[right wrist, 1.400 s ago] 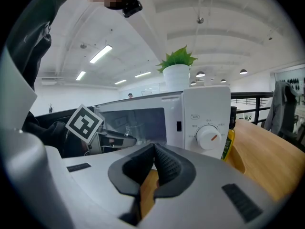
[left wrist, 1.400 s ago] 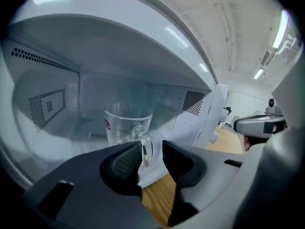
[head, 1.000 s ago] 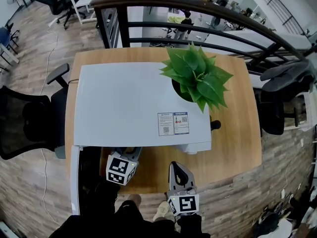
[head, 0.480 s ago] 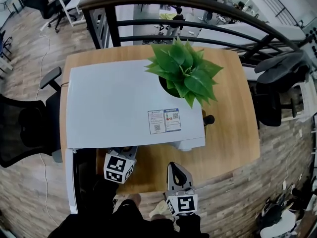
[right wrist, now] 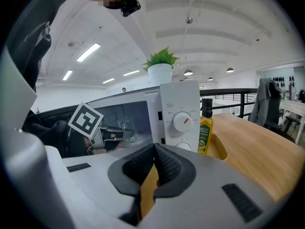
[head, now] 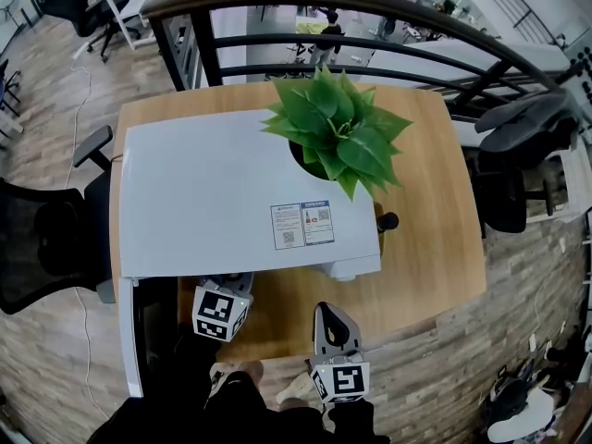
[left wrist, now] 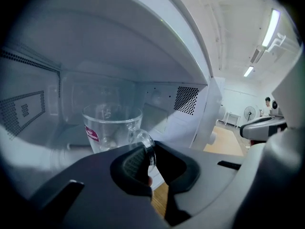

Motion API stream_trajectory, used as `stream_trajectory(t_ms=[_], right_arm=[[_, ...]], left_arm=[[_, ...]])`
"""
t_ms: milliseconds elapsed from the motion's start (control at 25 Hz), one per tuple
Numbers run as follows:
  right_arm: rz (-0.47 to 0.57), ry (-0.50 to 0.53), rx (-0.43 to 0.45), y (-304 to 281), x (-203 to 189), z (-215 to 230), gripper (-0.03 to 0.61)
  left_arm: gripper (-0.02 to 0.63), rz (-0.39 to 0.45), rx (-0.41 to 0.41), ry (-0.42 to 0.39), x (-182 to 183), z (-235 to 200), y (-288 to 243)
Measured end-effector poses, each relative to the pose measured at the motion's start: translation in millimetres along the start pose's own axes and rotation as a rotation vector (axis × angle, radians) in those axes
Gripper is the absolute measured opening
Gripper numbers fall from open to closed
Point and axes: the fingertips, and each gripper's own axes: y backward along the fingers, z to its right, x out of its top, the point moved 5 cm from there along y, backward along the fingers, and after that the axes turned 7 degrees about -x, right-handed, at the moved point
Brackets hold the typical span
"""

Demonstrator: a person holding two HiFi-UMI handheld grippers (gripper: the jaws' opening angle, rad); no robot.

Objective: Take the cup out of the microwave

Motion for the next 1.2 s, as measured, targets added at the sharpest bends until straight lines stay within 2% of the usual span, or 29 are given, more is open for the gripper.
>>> stream_trajectory(t_ms=[120,600,960,1200], right_arm=[[0.001,0.001,0.002,0,-2,0,0.015],[0.009,0.003,-0.012,7,3,3,0.015],[0.031,0.009,-0.004,19,8,0,0.015],[0.055,0.022,0.018,35,12,1,0.015]], left_arm=[[0.029,0.006,0.003,-0.036,2,1,1],[0.026,0.053,-0.045,-0.012,5,12,7],[0.025,0.087,-0.039,-0.012,12,20,25],[0.025,0.102,-0.006,-0.006,12,32,45]])
